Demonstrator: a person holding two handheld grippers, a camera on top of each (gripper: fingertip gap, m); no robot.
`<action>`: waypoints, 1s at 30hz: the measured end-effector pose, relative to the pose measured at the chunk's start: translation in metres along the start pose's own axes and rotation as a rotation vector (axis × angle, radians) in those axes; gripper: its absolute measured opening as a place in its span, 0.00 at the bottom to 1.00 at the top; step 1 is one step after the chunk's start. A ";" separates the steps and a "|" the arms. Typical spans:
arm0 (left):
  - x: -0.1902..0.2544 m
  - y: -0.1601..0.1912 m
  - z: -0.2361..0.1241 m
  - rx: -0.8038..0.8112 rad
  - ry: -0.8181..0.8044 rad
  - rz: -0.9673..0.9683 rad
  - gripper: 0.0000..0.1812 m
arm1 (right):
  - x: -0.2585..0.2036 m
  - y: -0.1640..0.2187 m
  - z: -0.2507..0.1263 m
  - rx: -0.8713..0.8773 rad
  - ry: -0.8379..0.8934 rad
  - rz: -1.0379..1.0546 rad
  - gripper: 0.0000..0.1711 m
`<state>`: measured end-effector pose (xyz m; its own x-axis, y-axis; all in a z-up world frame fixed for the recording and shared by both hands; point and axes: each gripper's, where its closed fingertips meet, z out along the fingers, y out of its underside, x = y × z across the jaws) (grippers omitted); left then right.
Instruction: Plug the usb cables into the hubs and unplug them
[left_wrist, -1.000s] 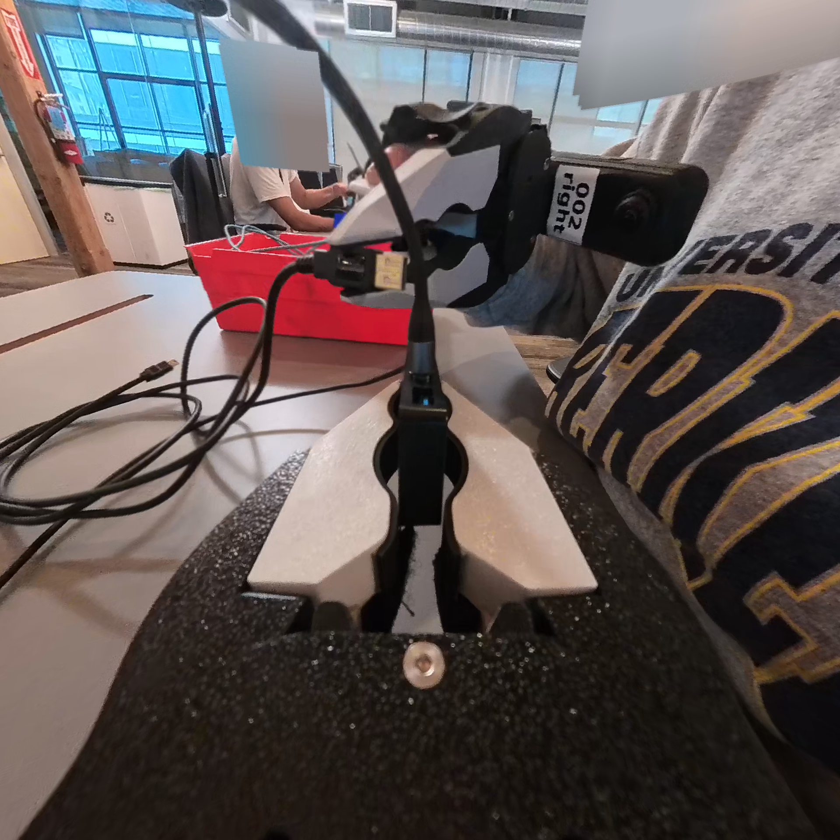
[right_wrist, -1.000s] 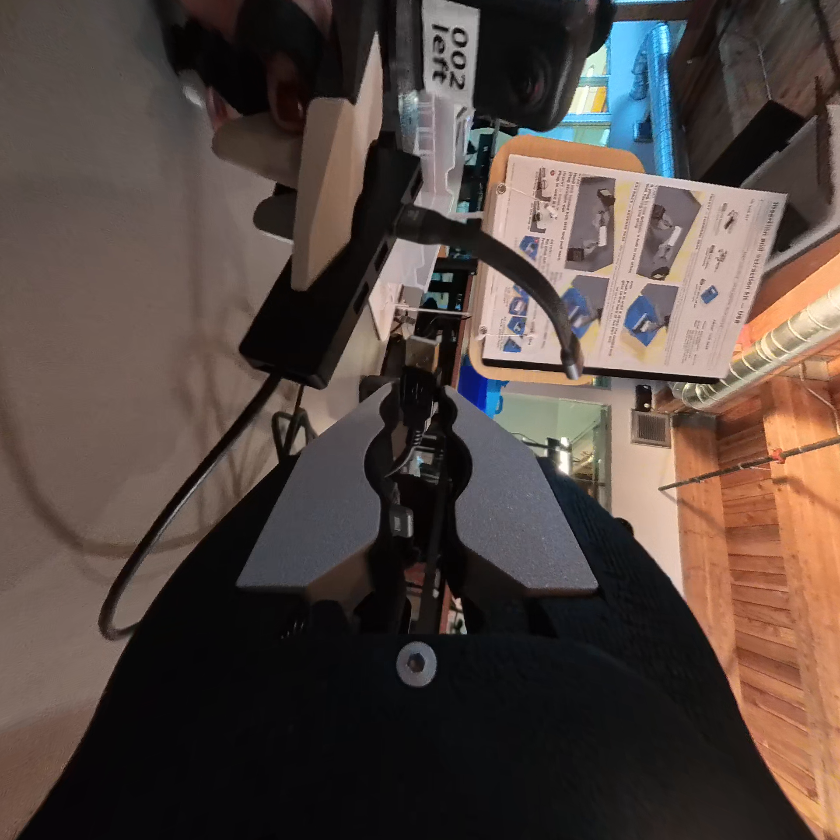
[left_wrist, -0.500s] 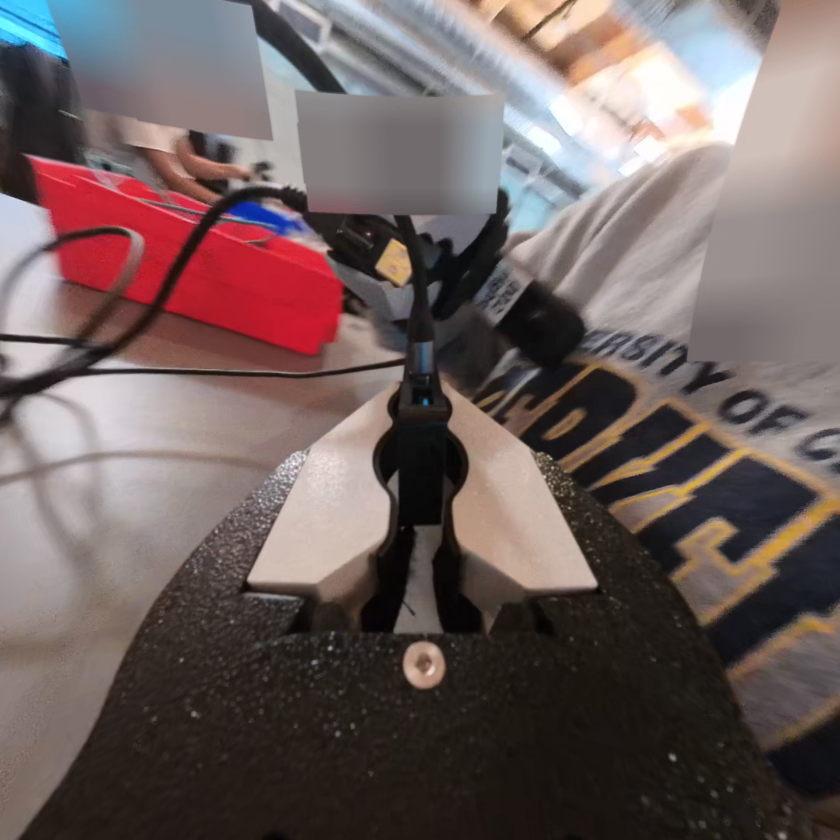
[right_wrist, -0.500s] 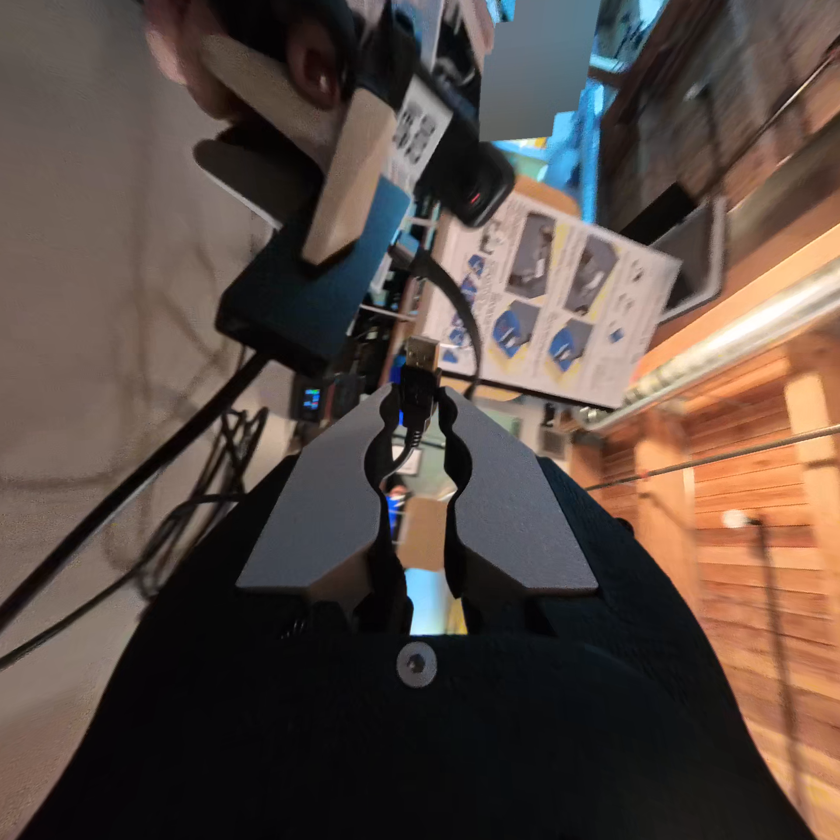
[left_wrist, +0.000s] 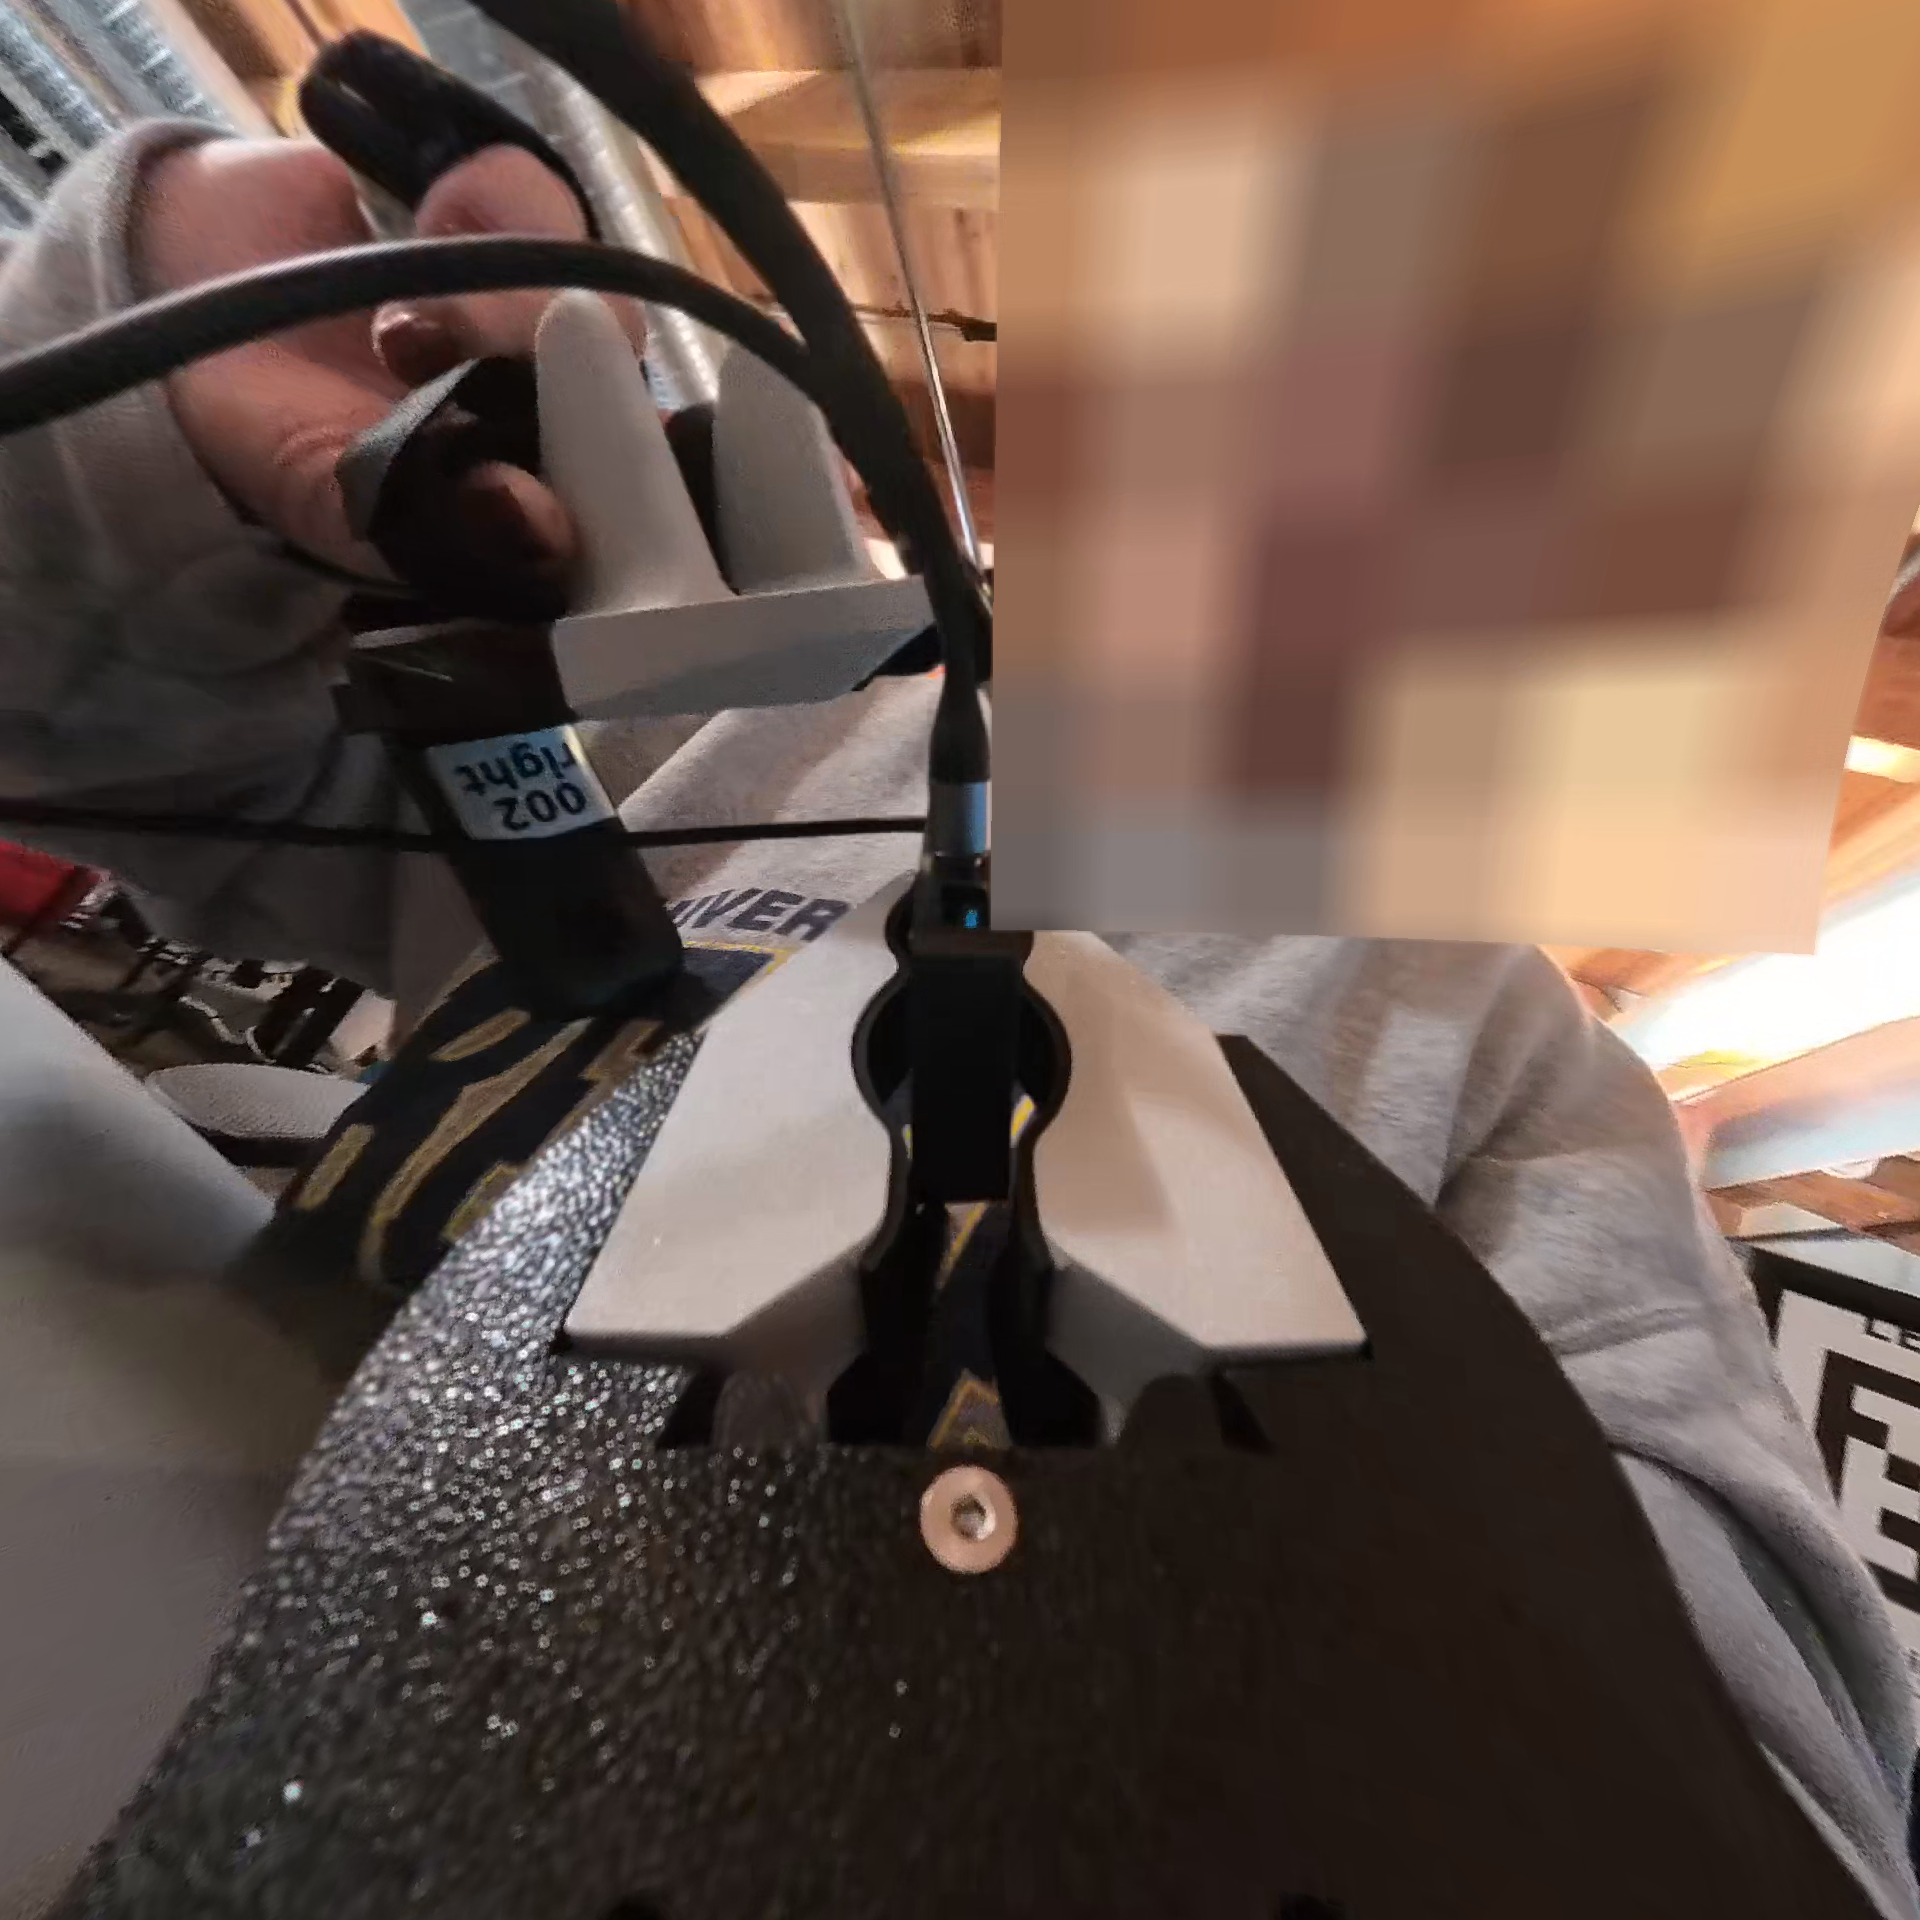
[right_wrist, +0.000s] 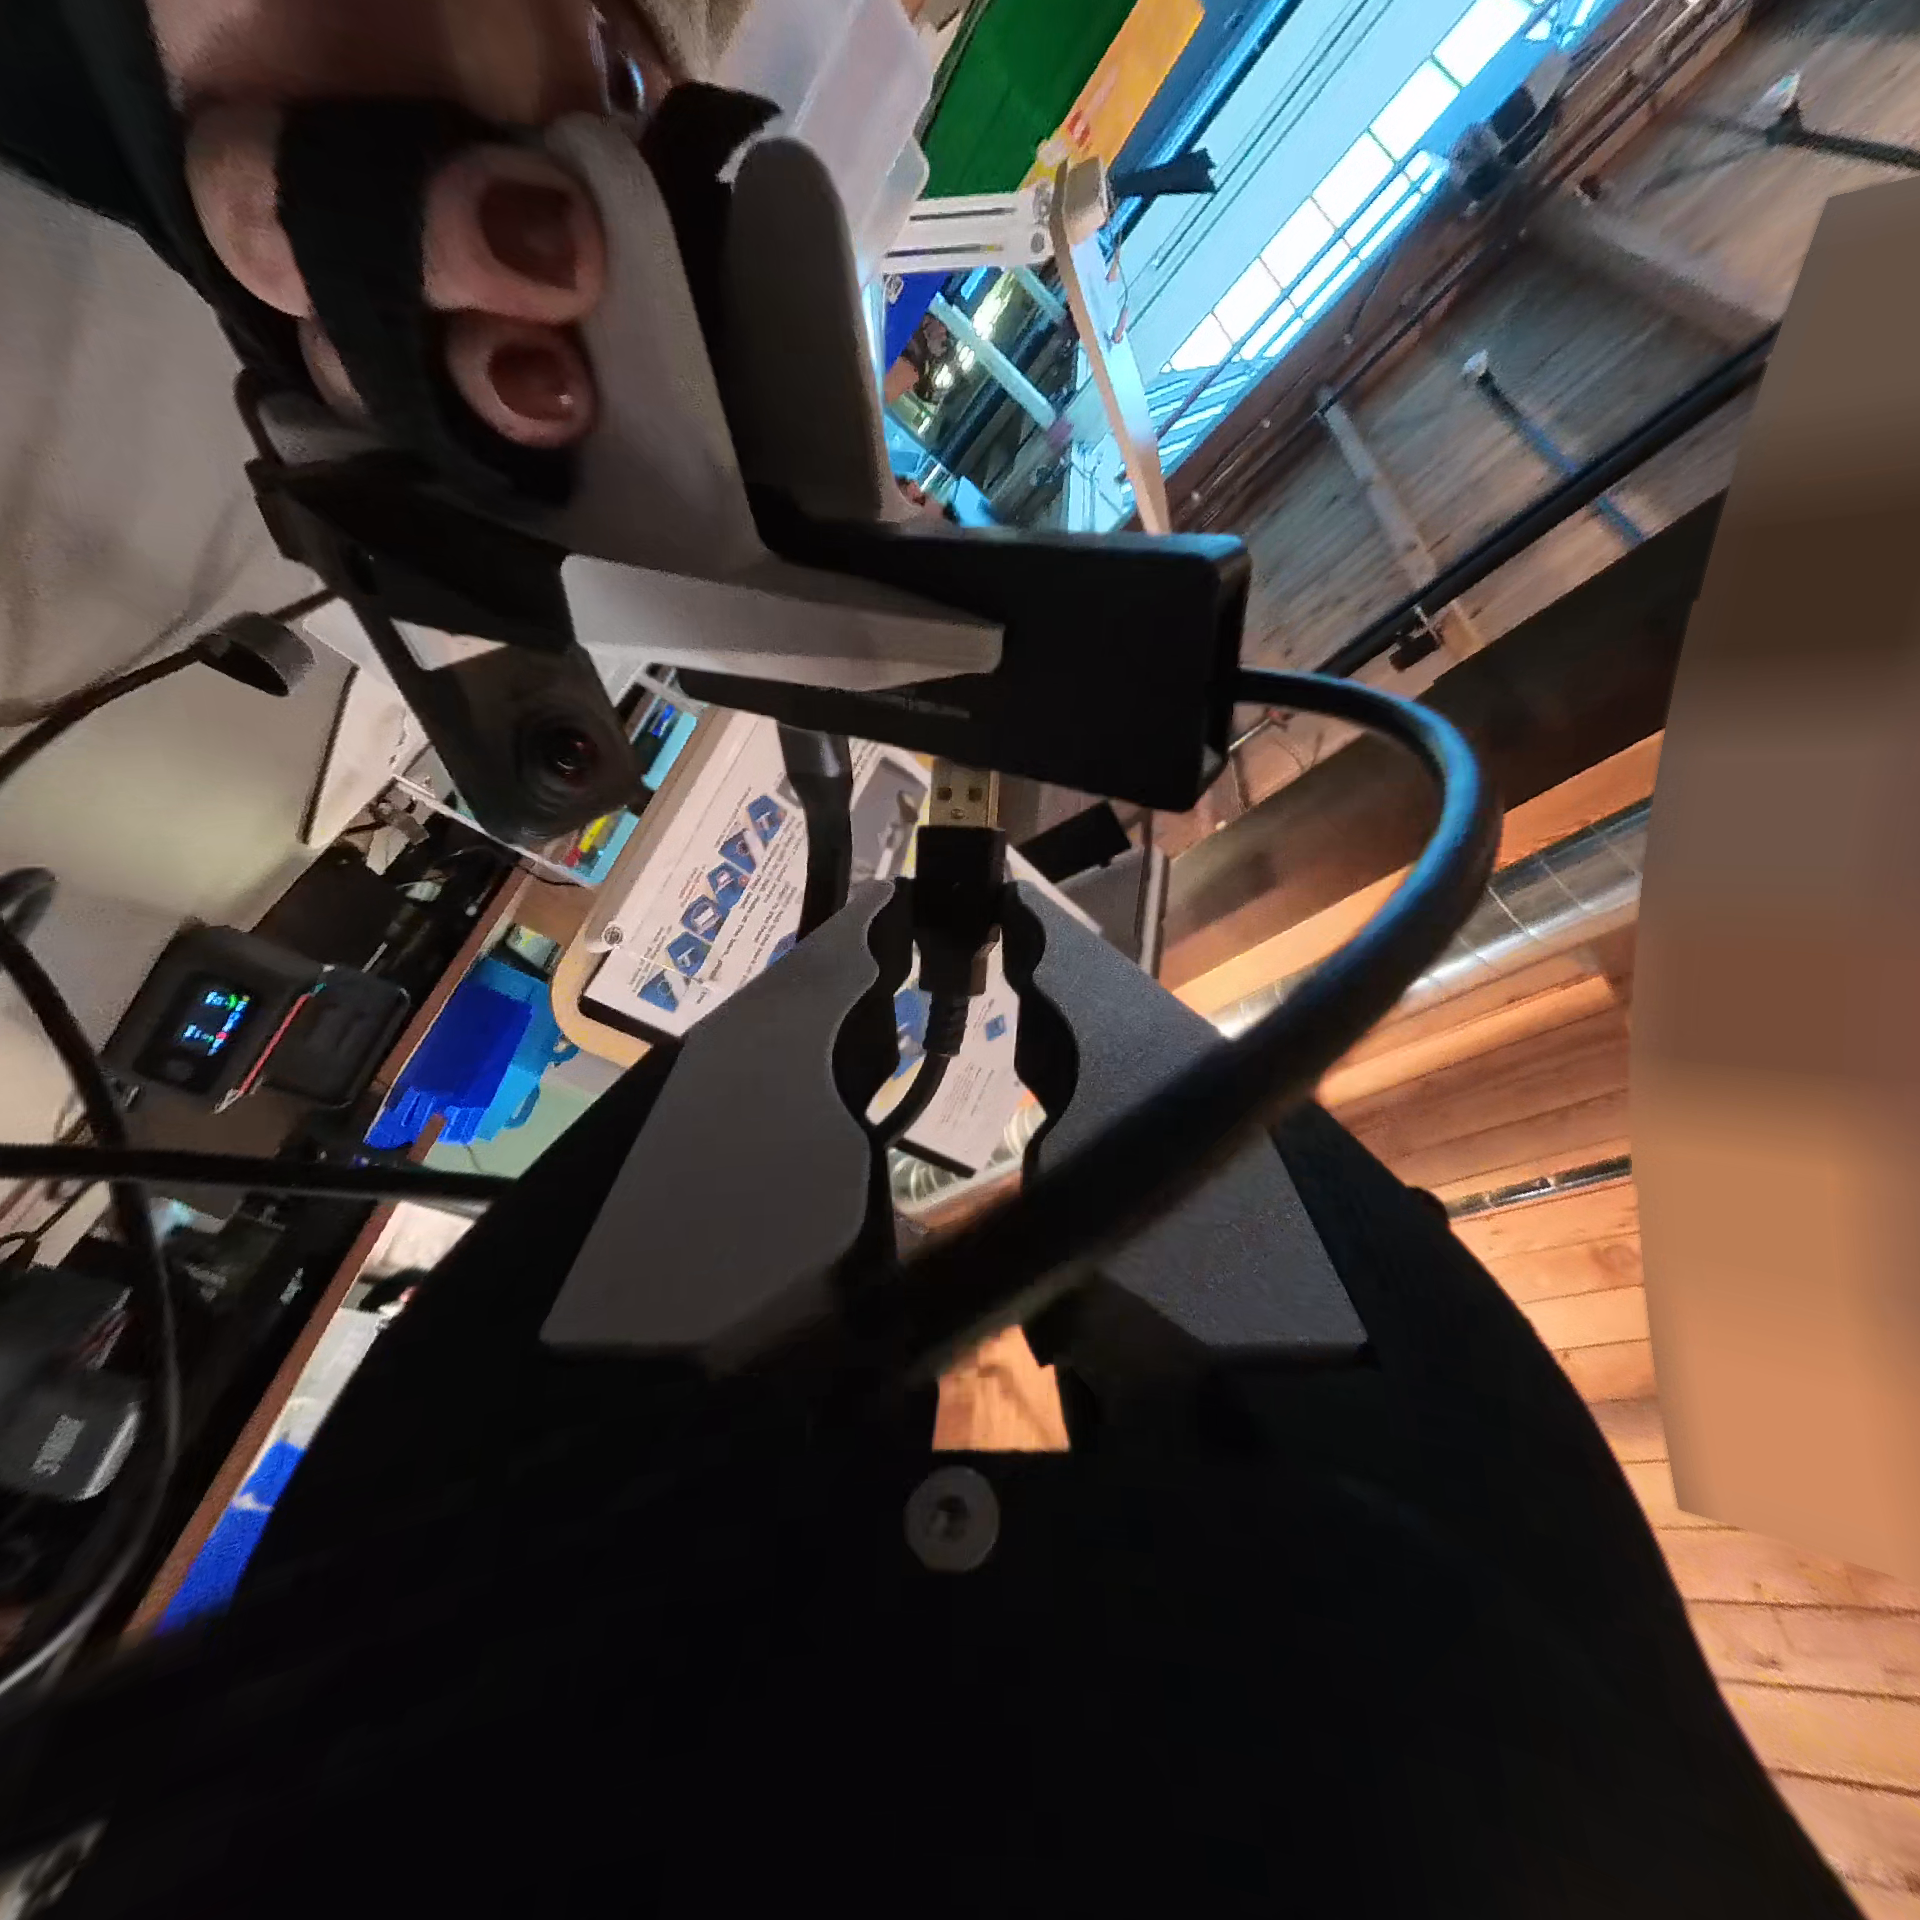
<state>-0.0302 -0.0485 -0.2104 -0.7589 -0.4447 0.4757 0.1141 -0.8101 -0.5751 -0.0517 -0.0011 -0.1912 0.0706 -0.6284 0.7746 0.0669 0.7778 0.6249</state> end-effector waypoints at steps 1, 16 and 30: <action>0.002 0.001 0.000 -0.004 0.013 0.000 0.05 | 0.001 0.001 -0.001 0.010 0.001 0.004 0.09; 0.002 0.022 0.008 -0.120 0.083 -0.140 0.05 | 0.012 -0.028 -0.024 0.261 -0.123 0.052 0.09; 0.006 0.034 0.012 -0.183 0.142 -0.219 0.05 | 0.019 -0.044 -0.031 0.396 -0.111 -0.079 0.09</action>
<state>-0.0229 -0.0833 -0.2192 -0.8363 -0.1989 0.5110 -0.1692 -0.7928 -0.5855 -0.0224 -0.0476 -0.2073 -0.0289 -0.6983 0.7152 -0.3220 0.6839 0.6547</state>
